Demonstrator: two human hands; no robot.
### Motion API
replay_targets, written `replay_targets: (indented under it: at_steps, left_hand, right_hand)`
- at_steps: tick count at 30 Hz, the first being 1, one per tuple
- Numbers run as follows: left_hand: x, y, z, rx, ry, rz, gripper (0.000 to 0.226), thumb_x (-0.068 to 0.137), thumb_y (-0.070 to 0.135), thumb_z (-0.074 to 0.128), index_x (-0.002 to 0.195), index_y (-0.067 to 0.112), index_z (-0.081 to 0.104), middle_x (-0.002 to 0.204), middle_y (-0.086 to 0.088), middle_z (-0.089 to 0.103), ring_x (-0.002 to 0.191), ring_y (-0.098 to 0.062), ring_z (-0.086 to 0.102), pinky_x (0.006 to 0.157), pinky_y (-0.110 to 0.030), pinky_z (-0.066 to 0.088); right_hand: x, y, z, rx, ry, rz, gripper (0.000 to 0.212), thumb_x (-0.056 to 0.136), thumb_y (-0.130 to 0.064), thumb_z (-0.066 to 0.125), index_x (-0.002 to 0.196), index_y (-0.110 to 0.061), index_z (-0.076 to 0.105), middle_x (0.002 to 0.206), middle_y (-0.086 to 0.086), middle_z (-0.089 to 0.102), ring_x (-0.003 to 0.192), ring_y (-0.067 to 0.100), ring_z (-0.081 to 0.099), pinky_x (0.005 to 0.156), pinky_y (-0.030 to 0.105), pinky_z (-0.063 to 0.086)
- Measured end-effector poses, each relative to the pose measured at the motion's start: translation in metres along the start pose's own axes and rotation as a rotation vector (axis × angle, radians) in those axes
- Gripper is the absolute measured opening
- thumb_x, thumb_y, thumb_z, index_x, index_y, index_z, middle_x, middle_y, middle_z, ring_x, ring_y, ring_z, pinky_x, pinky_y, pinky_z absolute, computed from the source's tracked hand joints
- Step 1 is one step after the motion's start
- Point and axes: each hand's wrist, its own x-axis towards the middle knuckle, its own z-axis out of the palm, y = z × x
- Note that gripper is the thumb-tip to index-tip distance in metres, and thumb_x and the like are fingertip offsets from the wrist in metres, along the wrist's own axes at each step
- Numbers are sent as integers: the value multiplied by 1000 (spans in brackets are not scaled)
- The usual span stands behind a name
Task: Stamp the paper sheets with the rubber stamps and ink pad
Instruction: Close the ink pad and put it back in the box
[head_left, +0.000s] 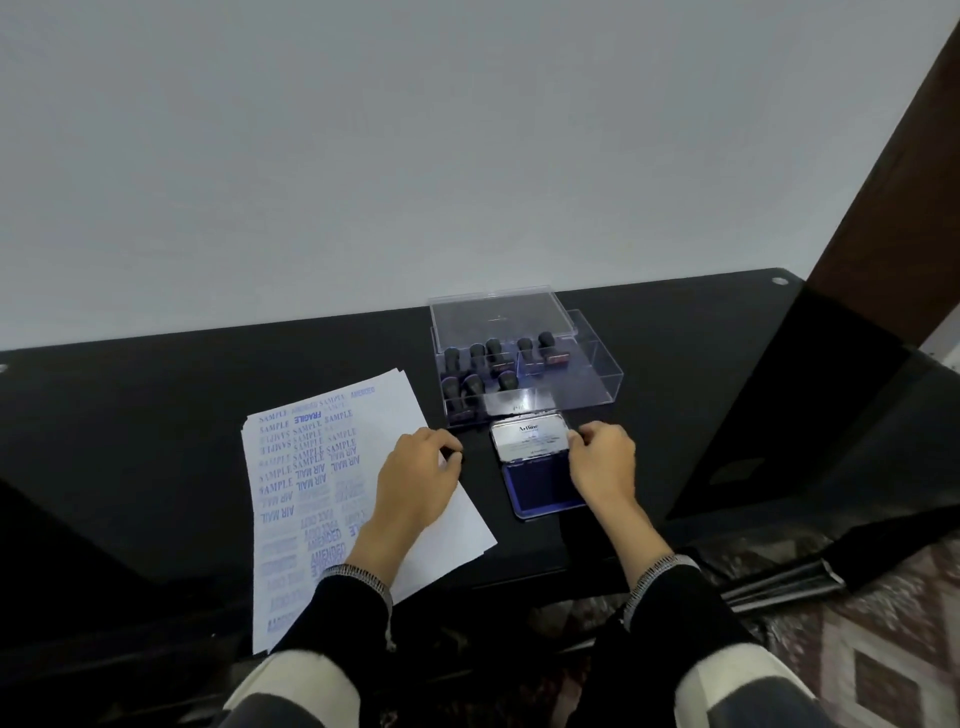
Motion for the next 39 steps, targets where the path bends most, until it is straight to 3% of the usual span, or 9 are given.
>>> replay_targets:
  at_steps: [6, 10, 13, 15, 18, 23, 27, 32, 39]
  left_hand:
    - [-16, -6, 8, -101, -1, 64, 16, 89, 35, 65, 104, 33, 70, 114, 16, 51, 107, -5, 40, 95, -23, 28]
    - [-14, -2, 5, -229, -17, 4, 9, 91, 25, 63, 95, 27, 72, 110, 15, 55, 103, -3, 46, 94, -22, 37]
    - [-14, 0, -6, -510, 121, -63, 18, 93, 8, 58, 93, 22, 69, 104, 4, 63, 99, -2, 56, 92, -18, 44]
    - [-12, -2, -20, -602, 193, -97, 19, 96, 9, 53, 99, 20, 68, 104, 2, 67, 100, -6, 61, 89, -16, 47]
    - [-7, -11, -41, -902, 140, -259, 20, 100, 18, 48, 110, 15, 66, 108, -3, 69, 101, -15, 66, 86, -22, 54]
    - [-21, -30, -58, -1294, 8, -437, 28, 99, 14, 48, 123, 11, 63, 116, -7, 69, 107, -25, 66, 90, -33, 55]
    - [-35, -40, -64, -1538, -9, -406, 41, 91, 19, 49, 131, 10, 54, 125, -13, 64, 113, -31, 62, 93, -36, 54]
    - [-36, -43, -66, -1595, 24, -442, 42, 93, 28, 47, 132, 16, 52, 124, -9, 66, 114, -26, 62, 91, -33, 54]
    - [-33, -44, -65, -1594, 59, -527, 35, 100, 11, 45, 132, 3, 53, 129, -14, 61, 113, -27, 63, 90, -32, 55]
  right_hand:
    - [-7, -22, 0, -72, -59, 117, 13, 89, -12, 57, 95, -7, 68, 103, 10, 65, 94, 27, 61, 66, 30, 45]
    - [-15, -38, -7, 6, -106, -12, 9, 95, -12, 49, 96, -11, 58, 97, 6, 61, 81, 20, 55, 67, 30, 43]
    - [-20, -52, -13, 218, -106, -96, 6, 96, -11, 50, 97, -12, 55, 94, 1, 59, 82, 13, 54, 68, 25, 41]
    - [-21, -64, -9, 436, -80, -43, 8, 95, -11, 53, 101, -13, 58, 95, -1, 60, 87, 10, 55, 70, 23, 44]
    - [-22, -82, 11, 747, -126, 116, 21, 96, -12, 53, 114, -14, 61, 102, 0, 66, 94, 12, 62, 81, 34, 55]
    - [-41, -103, 57, 1037, -268, 330, 23, 97, -6, 46, 100, -23, 62, 103, 6, 67, 90, 22, 67, 59, 32, 54]
    - [-56, -107, 74, 1106, -264, 360, 24, 96, -2, 48, 114, -14, 58, 101, 10, 67, 83, 22, 66, 56, 29, 52]
    - [-60, -98, 72, 983, -265, 183, 23, 95, -3, 51, 107, -21, 60, 94, 8, 68, 84, 21, 66, 63, 32, 57]
    - [-56, -82, 62, 813, -430, -205, 30, 92, 4, 52, 93, -21, 69, 95, 2, 73, 95, 20, 68, 83, 34, 57]
